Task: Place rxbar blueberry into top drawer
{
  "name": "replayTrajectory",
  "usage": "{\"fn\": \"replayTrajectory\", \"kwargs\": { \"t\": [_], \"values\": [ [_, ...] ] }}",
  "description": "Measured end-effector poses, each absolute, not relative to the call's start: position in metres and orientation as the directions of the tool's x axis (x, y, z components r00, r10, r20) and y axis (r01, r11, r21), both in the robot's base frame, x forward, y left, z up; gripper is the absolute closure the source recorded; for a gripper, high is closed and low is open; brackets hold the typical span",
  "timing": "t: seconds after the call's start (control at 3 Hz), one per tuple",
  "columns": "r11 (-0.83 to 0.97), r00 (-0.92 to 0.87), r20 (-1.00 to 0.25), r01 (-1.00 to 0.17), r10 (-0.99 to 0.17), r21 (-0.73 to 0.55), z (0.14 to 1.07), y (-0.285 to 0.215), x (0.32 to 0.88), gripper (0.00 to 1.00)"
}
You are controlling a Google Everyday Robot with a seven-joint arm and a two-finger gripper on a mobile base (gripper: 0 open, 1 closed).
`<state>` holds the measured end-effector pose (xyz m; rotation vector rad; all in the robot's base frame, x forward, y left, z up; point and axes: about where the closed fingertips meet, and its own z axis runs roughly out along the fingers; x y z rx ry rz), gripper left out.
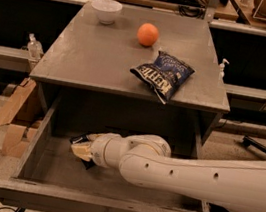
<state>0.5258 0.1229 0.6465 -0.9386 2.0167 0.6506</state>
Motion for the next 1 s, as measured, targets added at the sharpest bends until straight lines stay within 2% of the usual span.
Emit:
{"fn": "replayTrajectory", "kwargs": {
  "t": [0.67, 1.0],
  "values": [
    [0.589, -0.401, -0.830, -0.801, -0.387, 0.112, 0.6475, 0.1253, 0.5252, 0.00],
    [0.589, -0.401, -0.830, -0.801, -0.387, 0.112, 0.6475, 0.1254, 0.5251, 0.00]
  ]
}}
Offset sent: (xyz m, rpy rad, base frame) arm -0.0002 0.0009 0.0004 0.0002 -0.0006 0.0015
